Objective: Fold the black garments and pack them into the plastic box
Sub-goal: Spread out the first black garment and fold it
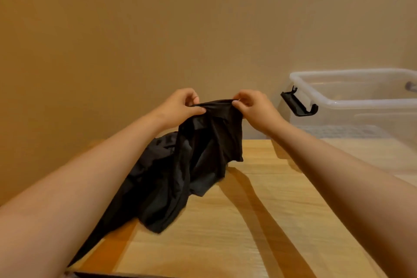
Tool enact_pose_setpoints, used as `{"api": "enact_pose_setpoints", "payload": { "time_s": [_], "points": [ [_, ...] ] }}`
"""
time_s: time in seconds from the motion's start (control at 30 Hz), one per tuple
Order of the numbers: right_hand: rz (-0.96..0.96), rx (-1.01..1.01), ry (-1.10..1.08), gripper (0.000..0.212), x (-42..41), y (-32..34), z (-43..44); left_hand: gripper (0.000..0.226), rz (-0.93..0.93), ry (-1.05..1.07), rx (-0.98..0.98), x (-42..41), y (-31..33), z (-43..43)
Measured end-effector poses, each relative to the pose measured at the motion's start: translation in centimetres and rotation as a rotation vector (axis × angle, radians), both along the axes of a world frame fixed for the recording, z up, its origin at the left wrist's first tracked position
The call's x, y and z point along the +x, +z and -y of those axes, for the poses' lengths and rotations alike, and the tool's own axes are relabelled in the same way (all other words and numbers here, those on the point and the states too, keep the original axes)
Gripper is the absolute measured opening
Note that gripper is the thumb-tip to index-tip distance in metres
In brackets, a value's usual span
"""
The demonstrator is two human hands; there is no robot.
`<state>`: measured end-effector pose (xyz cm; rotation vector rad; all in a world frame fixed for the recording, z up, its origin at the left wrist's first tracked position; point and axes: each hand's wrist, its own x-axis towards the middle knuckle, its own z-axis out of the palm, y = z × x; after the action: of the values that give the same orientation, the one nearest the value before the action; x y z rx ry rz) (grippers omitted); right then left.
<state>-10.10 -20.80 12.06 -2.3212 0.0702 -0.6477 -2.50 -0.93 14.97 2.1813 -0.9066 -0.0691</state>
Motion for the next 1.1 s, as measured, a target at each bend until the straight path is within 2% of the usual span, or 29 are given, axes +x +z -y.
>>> {"api": "enact_pose_setpoints", "payload": {
  "time_s": [0.17, 0.27, 0.47, 0.57, 0.7, 0.83, 0.9, 1.0, 1.1],
  "points": [
    [0.149, 0.109, 0.002, 0.016, 0.3, 4.0, 0.5, 0.020, 0.012, 0.028, -0.247, -0.2, 3.9, 1.5],
    [0.094, 0.106, -0.005, 0.014, -0.4, 2.8, 0.9, 0.013, -0.045, 0.028, -0.206, -0.2, 2.4, 1.4],
    [-0.090, 0.084, -0.064, 0.008, -2.3, -5.8, 0.4, 0.008, -0.186, 0.009, -0.085, -1.1, -5.4, 0.5],
    [-0.129, 0.026, -0.023, 0.004, -3.9, -9.7, -0.8, 0.038, -0.186, 0.014, 0.026, -2.3, -9.2, -0.5],
    [-0.199, -0.090, 0.005, 0.009, -6.2, -13.6, -1.4, 0.055, -0.075, 0.011, 0.130, -3.8, -13.6, -2.0],
    [-0.237, -0.273, -0.020, 0.041, -7.4, -15.6, -1.4, 0.063, 0.007, 0.010, 0.231, -3.7, -15.8, -2.8],
    [-0.244, -0.318, -0.017, 0.047, -7.4, -16.2, -1.5, 0.056, 0.068, 0.001, 0.279, -3.7, -16.3, -2.6],
    [-0.212, -0.316, -0.027, 0.029, -7.2, -16.1, -1.3, 0.030, 0.131, 0.023, 0.262, -3.6, -16.6, -2.2],
    [-0.210, -0.241, -0.035, 0.019, -7.0, -15.3, -0.7, 0.010, 0.091, 0.043, 0.191, -3.3, -16.1, -2.1]
  ]
}}
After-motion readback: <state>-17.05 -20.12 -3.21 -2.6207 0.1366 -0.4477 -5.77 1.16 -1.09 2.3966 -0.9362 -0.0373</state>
